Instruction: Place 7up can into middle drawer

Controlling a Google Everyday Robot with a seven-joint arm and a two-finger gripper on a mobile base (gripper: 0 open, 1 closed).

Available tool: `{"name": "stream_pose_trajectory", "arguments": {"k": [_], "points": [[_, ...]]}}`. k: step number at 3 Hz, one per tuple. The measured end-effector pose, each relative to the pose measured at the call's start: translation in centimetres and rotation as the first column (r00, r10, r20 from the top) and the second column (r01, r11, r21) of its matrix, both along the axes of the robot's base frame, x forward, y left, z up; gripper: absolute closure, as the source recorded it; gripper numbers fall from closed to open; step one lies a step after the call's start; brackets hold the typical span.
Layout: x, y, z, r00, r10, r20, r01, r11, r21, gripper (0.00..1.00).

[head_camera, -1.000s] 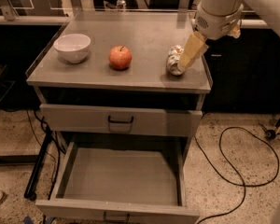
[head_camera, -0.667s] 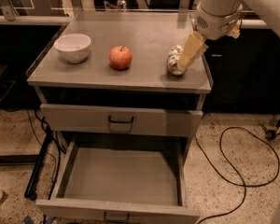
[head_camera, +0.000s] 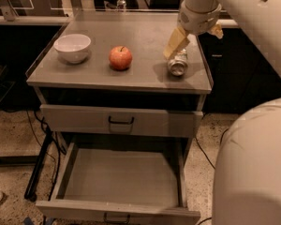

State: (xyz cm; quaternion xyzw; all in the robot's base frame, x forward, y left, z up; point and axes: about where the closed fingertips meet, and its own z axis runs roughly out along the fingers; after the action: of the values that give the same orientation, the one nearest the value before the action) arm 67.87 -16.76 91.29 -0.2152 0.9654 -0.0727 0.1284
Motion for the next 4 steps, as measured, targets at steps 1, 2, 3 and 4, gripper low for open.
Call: {"name": "stream_pose_trajectory", "arguments": {"k": [1, 2, 3, 4], "points": [[0.5, 0.1, 0.1, 0.9999, 0.001, 0.015, -0.001, 1.0, 0.006, 0.0], [0.5, 0.1, 0.1, 0.9999, 0.001, 0.015, -0.001, 1.0, 0.006, 0.0], [5.3, 3.8, -3.1, 0.9998, 0.012, -0.013, -0.012, 1.0, 0.007, 0.0], [6.1, 4.0, -4.1, 0.9998, 0.013, -0.012, -0.013, 1.0, 0.019, 0.0]]}}
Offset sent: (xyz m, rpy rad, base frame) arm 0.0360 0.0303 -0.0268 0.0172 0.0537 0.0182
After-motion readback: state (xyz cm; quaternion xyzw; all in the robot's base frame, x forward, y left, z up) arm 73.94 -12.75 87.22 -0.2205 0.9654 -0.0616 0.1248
